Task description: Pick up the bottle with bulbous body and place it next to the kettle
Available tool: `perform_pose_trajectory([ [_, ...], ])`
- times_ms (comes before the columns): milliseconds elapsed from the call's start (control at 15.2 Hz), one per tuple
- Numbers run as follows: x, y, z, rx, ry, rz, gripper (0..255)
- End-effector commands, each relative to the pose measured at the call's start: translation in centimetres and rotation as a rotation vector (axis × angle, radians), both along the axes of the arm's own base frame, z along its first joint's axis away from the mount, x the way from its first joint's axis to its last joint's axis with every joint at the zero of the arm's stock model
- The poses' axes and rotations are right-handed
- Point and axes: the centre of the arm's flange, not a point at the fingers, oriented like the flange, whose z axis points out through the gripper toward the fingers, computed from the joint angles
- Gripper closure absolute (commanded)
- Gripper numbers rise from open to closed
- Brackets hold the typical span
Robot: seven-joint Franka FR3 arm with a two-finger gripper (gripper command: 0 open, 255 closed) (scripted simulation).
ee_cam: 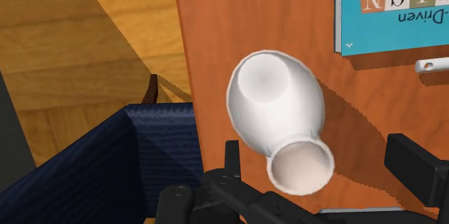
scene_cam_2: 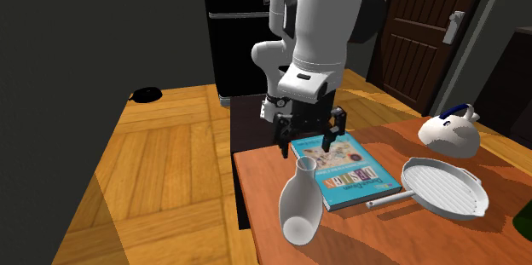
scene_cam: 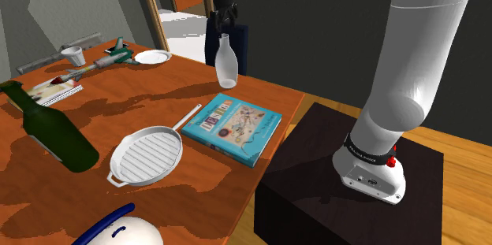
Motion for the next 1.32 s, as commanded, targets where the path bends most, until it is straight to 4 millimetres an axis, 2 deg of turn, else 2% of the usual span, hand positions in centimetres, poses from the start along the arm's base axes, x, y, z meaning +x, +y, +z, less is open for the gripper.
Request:
perform_pose_trajectory([
  [0, 0.5, -0.2, -1.1, 0.001, -0.001, 0.001, 0],
  [396, 0.6, -0.3, -4.0, 0.001, -0.001, 0.001, 0],
  [858, 0.6, -0.3, -4.0, 0.001, -0.001, 0.001, 0],
  [924, 0.6, -0.3, -4.0, 0.001, -0.001, 0.001, 255],
  [1254, 0.6, -0.3, -4.0, 0.001, -0.001, 0.001, 255],
])
